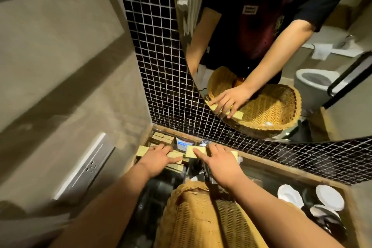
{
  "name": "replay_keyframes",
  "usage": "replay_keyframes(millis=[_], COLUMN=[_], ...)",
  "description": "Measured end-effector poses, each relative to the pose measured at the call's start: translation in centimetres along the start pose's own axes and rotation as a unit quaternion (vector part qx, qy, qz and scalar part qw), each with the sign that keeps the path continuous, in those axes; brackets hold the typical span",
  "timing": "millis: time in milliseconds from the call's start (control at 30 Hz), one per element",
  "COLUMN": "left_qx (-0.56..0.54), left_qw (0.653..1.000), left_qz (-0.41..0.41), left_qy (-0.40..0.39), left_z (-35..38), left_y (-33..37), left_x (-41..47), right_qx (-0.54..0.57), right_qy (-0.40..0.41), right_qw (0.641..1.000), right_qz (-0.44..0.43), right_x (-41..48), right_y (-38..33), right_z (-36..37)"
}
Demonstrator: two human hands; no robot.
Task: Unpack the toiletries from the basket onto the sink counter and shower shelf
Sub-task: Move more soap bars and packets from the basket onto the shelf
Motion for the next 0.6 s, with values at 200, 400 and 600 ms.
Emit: replay_keyframes(millis=[200,400,600], left_qx=[-0.004,-0.005,-0.012], left_qw=[1.0,1.0,0.999], left_qz=[0.014,0.008,0.008], left_qy=[0.004,-0.01,-0.038], left_z=[1.5,2.8,4.6], left_y=[0.5,0.8,1.2], left_x=[1.9,3.5,4.8], right_qx=[0.017,0.002,0.006], right_qy=[-0.002,0.027,0.033], right_qw=[1.0,1.0,0.999], right_qz=[0.015,0.004,-0.012], right_x=[1.1,2.0,2.8], right_y=[0.7,1.3,2.0], right_z=[0.5,1.1,1.9])
Point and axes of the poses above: each hand's wrist, its own x-axis towards the middle knuckle, its own z-axis out of the palm, y = z × x, the point moved 5 cm from there along x, towards the middle knuckle, and after that the axes turned 8 degrees about -z, right-handed, at the moved point
